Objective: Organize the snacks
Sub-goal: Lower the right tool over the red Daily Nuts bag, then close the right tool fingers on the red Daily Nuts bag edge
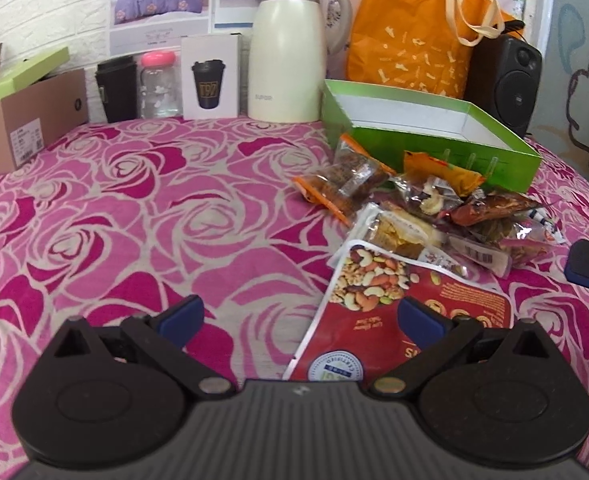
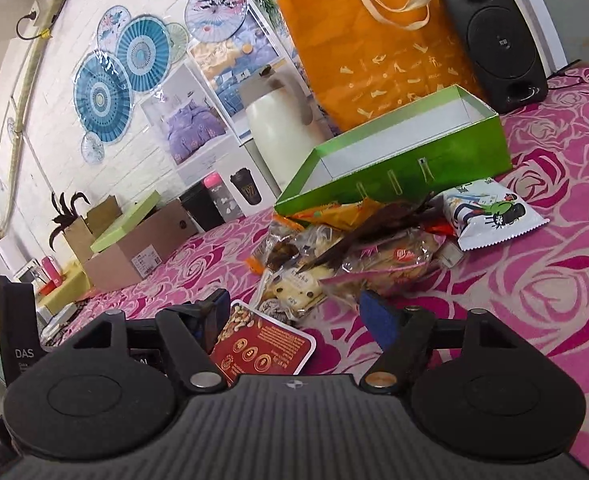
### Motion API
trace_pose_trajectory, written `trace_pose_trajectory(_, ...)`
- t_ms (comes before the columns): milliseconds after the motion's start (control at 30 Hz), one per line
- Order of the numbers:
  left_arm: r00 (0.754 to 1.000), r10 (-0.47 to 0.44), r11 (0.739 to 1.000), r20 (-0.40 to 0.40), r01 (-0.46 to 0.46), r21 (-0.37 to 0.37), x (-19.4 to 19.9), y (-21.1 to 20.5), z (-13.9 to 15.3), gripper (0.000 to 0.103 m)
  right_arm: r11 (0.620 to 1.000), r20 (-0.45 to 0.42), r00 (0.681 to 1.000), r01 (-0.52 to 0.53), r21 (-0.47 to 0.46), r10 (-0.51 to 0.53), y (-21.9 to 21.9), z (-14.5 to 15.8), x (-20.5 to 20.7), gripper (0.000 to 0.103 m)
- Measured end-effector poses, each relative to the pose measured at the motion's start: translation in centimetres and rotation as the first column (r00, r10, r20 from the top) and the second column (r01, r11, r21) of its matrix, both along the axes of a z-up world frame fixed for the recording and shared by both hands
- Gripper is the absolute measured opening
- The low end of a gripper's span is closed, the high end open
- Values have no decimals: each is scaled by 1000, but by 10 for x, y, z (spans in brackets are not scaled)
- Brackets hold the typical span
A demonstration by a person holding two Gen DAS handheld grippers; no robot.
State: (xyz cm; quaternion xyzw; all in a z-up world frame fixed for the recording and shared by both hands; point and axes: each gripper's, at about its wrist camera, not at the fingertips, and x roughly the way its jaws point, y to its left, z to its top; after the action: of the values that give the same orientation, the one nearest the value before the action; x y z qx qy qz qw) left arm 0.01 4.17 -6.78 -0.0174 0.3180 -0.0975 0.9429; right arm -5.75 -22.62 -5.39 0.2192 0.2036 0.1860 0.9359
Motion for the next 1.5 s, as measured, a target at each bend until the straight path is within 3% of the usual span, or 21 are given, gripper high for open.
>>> trace_pose_trajectory(200, 995, -102, 995, -6, 102, -11, 7, -6, -5, 103, 999, -4, 1000, -15, -43, 15, 13, 1, -6, 103)
trace_pose_trajectory(400, 990, -142, 989, -10, 141, -52, 10, -1, -3, 103, 992, 61, 998, 18, -122, -11, 28, 1, -24, 103)
trace_pose_trajectory(500, 990, -137, 988, -14, 136, -67, 9, 4, -1, 103, 994, 43, 999, 32, -101, -28, 30, 0, -27, 103)
trace_pose_trajectory(800, 998, -58, 998, 25, 57, 34, -1, 6, 8, 103, 998, -95, 994, 50, 31, -47, 25, -13, -26, 103)
trace_pose_trajectory(1000, 990, -128, 991, 65, 126, 35, -4, 5, 5, 103, 995, -108, 990, 92, 35, -87, 21, -9, -31, 103)
trace_pose_trajectory(1100, 969, -219, 975, 111, 221, -5, -4, 12, 1, 103, 994, -116, 988, 105, 21, -102, 19, -8, -29, 103)
trace_pose_trajectory(1233, 959, -265, 961, 103, 272, -58, 2, 18, 2, 103, 996, -92, 991, 92, -21, -93, 19, 0, -23, 103)
trace_pose_trajectory(1400, 955, -290, 957, 57, 289, 19, 10, 6, -2, 103, 998, -38, 997, 66, -20, -66, 22, 10, -21, 103)
trace_pose_trajectory(1500, 958, -287, 958, 24, 287, 32, 9, 4, -6, 103, 996, -39, 999, 16, 89, -12, 17, 3, -16, 103)
